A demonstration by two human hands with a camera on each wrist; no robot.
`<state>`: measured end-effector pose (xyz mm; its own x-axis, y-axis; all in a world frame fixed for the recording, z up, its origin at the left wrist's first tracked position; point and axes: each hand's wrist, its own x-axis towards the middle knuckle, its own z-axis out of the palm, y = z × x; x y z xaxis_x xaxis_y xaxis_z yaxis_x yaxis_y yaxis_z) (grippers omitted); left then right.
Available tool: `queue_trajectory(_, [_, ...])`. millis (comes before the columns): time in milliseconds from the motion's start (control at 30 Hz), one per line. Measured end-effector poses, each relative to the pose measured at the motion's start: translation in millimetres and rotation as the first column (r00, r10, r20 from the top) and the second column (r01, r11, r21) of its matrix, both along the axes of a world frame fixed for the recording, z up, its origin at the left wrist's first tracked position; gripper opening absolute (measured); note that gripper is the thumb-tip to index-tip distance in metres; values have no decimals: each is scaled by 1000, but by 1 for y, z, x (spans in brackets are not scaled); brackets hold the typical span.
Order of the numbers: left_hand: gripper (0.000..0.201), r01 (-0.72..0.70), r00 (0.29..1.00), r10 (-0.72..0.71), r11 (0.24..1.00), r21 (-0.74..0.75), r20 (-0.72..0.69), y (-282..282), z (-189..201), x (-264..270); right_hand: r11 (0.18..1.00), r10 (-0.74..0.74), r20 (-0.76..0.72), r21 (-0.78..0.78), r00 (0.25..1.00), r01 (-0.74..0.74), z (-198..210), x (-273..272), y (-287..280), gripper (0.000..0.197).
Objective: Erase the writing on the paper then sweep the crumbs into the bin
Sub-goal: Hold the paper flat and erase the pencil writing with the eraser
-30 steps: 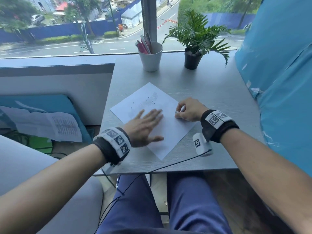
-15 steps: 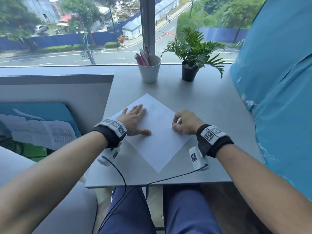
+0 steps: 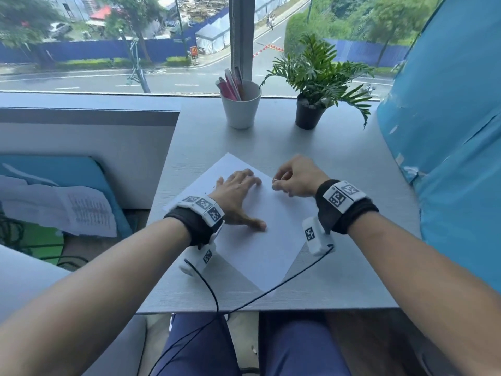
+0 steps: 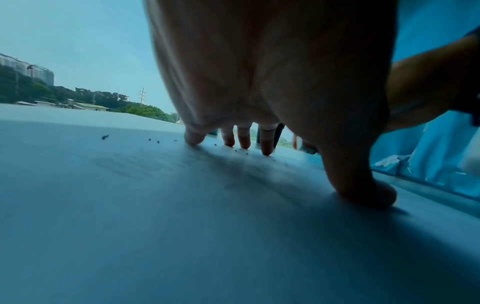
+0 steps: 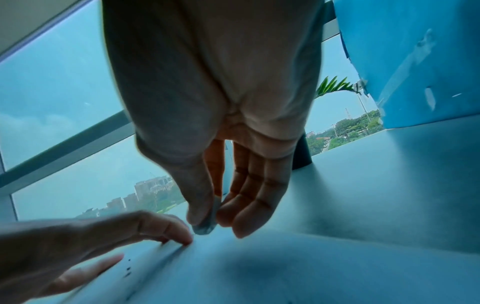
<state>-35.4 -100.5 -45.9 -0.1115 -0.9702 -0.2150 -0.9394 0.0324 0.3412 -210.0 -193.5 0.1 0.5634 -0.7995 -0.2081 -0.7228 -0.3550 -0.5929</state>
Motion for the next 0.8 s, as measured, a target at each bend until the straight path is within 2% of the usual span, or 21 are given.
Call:
queue_trajectory(167, [134, -15, 999, 10, 989, 147, 39, -6, -4, 1, 982, -25, -67, -190, 997, 12, -16, 17, -2, 10])
queue_trajectory(300, [137, -22, 998, 6, 971, 237, 68, -10, -2, 2, 984, 136, -90, -100, 987, -145, -13, 14, 12, 7])
queue_trajectory(367, [137, -28, 997, 9, 968, 249, 75, -9, 0, 2, 995, 80, -47, -56, 996, -82, -10, 10, 1, 9])
queue_trajectory(467, [136, -36, 997, 15, 966, 256, 81, -10, 1, 1, 991, -28, 3, -132, 1000, 28, -10, 7, -6, 10])
queue_trajectory(533, [137, -41, 996, 20, 964, 264, 83, -9, 2, 1, 992, 57, -13, -110, 998, -58, -11, 10, 7, 7])
queue_trajectory(600, [137, -41, 996, 18, 964, 265, 89, -9, 3, 0, 985, 170, -45, -1, 984, -170, -8, 10, 21, 5])
queue_trajectory(633, [137, -41, 996, 18, 963, 268, 90, -8, 4, 0, 983, 179, -42, 46, 983, -177, -7, 8, 19, 4])
queue_trajectory(700, [136, -47, 995, 23, 961, 272, 94, -9, 6, 0, 997, 73, -4, 25, 997, -73, -6, 6, 3, 6])
queue_trajectory(767, [136, -49, 995, 23, 960, 275, 99, -9, 6, 0, 996, -54, 31, -74, 998, 56, -7, 7, -7, 9])
queue_trajectory(800, [136, -49, 995, 22, 960, 277, 101, -9, 7, -1, 992, -63, 35, -105, 997, 66, -7, 9, -4, 9])
